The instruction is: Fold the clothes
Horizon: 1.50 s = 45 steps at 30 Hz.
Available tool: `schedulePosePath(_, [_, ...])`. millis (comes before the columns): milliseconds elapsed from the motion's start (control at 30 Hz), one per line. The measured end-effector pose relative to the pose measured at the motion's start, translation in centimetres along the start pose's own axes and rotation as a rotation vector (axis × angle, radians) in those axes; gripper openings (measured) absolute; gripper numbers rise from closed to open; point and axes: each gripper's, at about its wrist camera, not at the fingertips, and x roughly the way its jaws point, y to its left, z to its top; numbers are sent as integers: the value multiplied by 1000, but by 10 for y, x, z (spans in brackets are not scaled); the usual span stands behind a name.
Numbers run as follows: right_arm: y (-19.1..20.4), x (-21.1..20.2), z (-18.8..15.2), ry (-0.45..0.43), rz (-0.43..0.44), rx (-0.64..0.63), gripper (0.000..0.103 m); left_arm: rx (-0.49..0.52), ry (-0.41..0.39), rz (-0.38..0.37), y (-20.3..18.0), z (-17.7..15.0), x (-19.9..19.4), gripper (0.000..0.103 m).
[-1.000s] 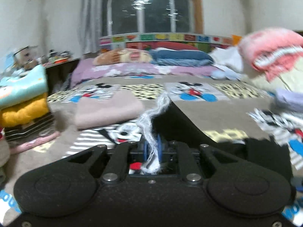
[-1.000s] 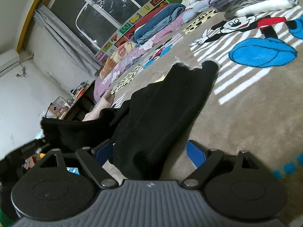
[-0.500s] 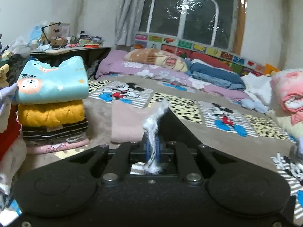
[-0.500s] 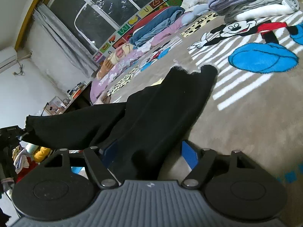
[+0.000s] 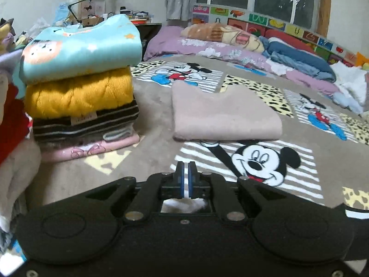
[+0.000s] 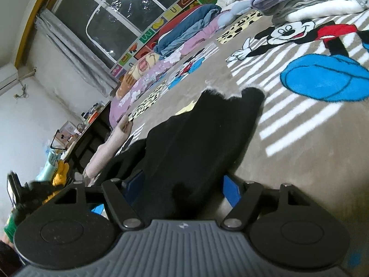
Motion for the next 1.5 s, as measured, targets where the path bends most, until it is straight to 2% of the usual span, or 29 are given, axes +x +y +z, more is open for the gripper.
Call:
schedulePosePath(167, [-16,3,14,-26,3,72,63,-28,-5,-93,-12,-20,-26,4])
schedulePosePath(233, [-21,6,20,-33,-5,90,59,-42,-8,-138,-21,-32,-39,9])
schedulePosePath(333, [-24,7,21,-46,-1,101,54,-77,5,-209,-37,-54,-55,25])
schedulePosePath(400, [-26,8,22,-55,2,109,46,-90,31,-242,-46,-72,-62,34])
schedulePosePath(467, [-28,8,22,-63,6,116,40,-101,66,-258,-53,-88,-66,35])
schedulePosePath(533, [-30,9,23,-72,9,123,30,-108,98,-267,-59,-101,-69,35])
schedulePosePath(600, [-32,10,23,-81,12,130,15,-104,122,-276,-63,-111,-72,35])
schedulePosePath(700, [-33,9,24,-97,19,134,10,-97,135,-297,-69,-117,-80,36])
schedulePosePath(833, [-23,-2,24,-149,40,91,8,-94,118,-325,-73,-115,-97,39])
schedulePosePath(1033, [14,-17,24,-207,87,-82,8,-102,108,-340,-67,-120,-117,39])
schedulePosePath(1267, [80,-18,-17,-140,141,-374,8,-150,108,-360,-53,-125,-128,39])
schedulePosePath(1500, [140,-8,-79,-15,171,-661,7,-177,87,-378,-41,-123,-141,39])
